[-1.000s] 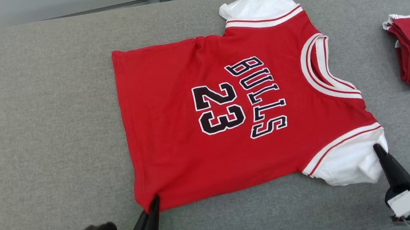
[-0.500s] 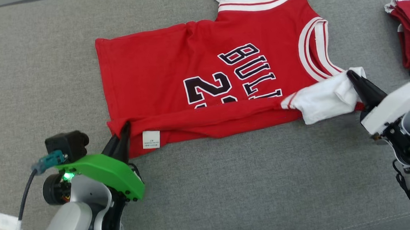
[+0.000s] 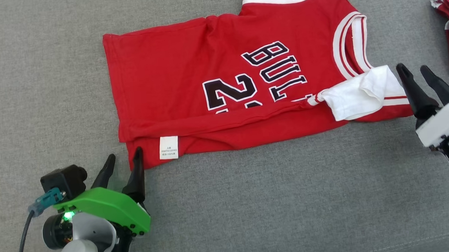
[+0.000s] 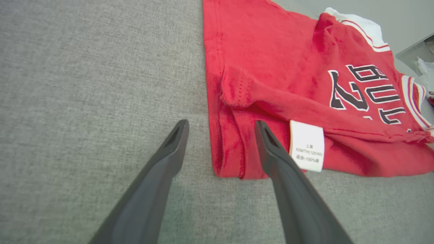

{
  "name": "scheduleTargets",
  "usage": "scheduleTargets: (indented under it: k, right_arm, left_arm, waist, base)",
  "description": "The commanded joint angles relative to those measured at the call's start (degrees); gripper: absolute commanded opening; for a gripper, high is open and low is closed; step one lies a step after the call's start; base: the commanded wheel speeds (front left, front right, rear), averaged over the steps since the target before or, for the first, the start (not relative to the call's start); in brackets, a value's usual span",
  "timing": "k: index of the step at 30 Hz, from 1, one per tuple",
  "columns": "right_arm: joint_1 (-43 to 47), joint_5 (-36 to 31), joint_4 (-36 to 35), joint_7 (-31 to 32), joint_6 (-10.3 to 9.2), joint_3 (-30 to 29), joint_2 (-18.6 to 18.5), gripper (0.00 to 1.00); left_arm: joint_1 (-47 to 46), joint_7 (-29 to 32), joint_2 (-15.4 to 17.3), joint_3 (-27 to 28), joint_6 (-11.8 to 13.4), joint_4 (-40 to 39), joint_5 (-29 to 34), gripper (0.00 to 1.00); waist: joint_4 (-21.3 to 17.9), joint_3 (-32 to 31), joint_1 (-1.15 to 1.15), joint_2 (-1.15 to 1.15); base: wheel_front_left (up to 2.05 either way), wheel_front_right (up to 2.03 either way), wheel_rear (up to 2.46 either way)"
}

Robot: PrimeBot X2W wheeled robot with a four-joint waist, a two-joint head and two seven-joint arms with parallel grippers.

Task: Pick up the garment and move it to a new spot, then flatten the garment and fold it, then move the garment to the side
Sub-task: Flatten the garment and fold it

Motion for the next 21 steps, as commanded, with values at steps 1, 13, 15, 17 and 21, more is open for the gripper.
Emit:
scheduleTargets:
  k: [1, 13, 15, 17, 21]
  right_arm:
    - [2.07, -0.25, -0.79, -0.24, -0.02, -0.22, -0.95, 1.00]
    - [9.67, 0.37, -1.86, 1.59, -0.03, 1.44, -5.37, 1.00]
    - [9.06, 0.76, -1.71, 1.85, -0.03, 2.34, -5.17, 1.00]
    - [8.38, 1.47, -1.58, 2.40, -0.03, 3.38, -5.30, 1.00]
    - [7.06, 2.28, -1.00, 3.60, -0.03, 4.86, -6.21, 1.00]
  left_arm:
    - [1.15, -0.39, 0.69, 0.26, 0.24, -0.92, -0.89, 1.00]
    - [0.85, 0.09, -0.47, -0.17, -1.50, 1.16, -2.93, 1.00]
    - [0.42, 0.23, -0.73, -0.32, -1.92, 1.95, -3.13, 1.00]
    - [0.13, 0.63, -0.81, -0.59, -2.38, 2.89, -3.43, 1.00]
    - [-0.47, 1.51, -1.08, -1.38, -3.42, 4.03, -3.92, 1.00]
  waist:
    - [0.01, 0.60, 0.00, 0.00]
    - [0.83, 3.42, 0.00, 0.00]
    - [0.73, 3.43, 0.00, 0.00]
    - [0.59, 3.43, 0.00, 0.00]
    - [0.51, 3.57, 0.00, 0.00]
  base:
    - [0.00, 0.00, 0.00]
    - [0.00, 0.00, 0.00]
    - [0.00, 0.00, 0.00]
    - [0.00, 0.00, 0.00]
    - [0.00, 0.00, 0.00]
